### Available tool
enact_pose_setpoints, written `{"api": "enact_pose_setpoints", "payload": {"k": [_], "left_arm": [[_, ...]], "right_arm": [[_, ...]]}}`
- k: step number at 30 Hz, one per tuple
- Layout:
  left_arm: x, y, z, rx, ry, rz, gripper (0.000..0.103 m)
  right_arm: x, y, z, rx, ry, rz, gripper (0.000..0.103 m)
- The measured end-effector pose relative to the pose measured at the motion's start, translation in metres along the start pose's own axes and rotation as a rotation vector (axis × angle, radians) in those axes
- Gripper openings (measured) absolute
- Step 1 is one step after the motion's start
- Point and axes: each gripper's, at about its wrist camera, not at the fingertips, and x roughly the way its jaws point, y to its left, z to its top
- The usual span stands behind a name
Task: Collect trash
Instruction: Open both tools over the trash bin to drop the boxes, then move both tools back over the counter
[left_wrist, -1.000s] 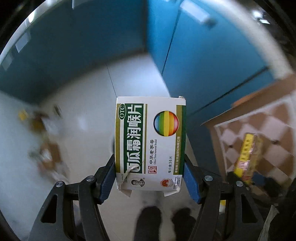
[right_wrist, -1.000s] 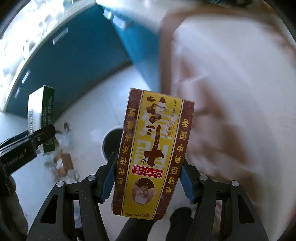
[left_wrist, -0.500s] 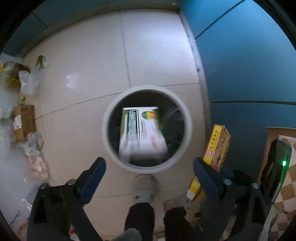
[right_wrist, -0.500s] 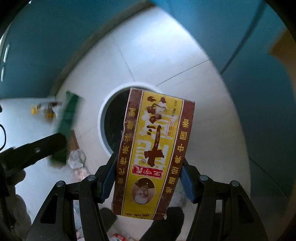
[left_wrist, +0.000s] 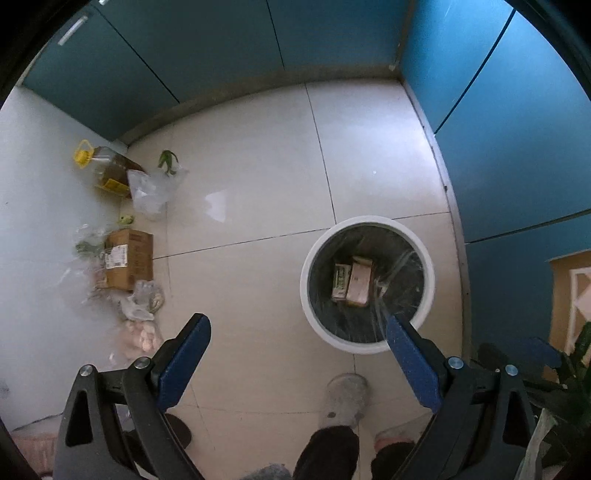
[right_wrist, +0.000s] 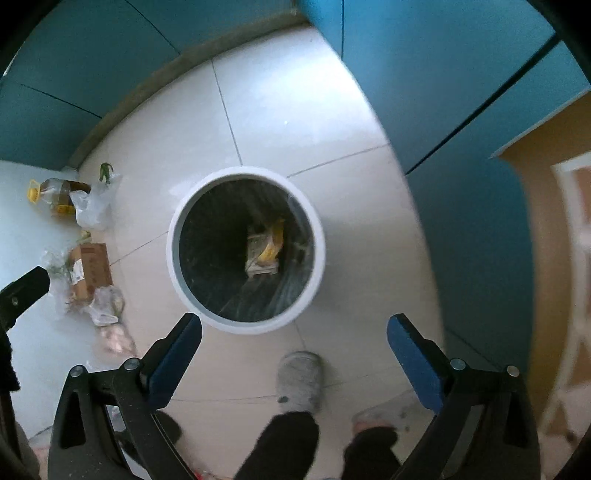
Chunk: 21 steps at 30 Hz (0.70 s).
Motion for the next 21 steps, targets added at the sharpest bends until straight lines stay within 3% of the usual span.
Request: {"api": "enact_pose_setpoints", "payload": {"k": [9, 21], "left_arm": [[-0.122, 0.015, -0.03, -0.004, -0.052, -0.006, 0.097], [-0.262, 0.032, -0.08, 0.007, -0.121, -0.064, 0.097]], "right_arm": [[-0.153, 0.027, -0.032, -0.06, -0.082, -0.052, 0.102], [-0.344, 0.059, -0.092, -0.116, -0.193, -0.01, 0.102]]}}
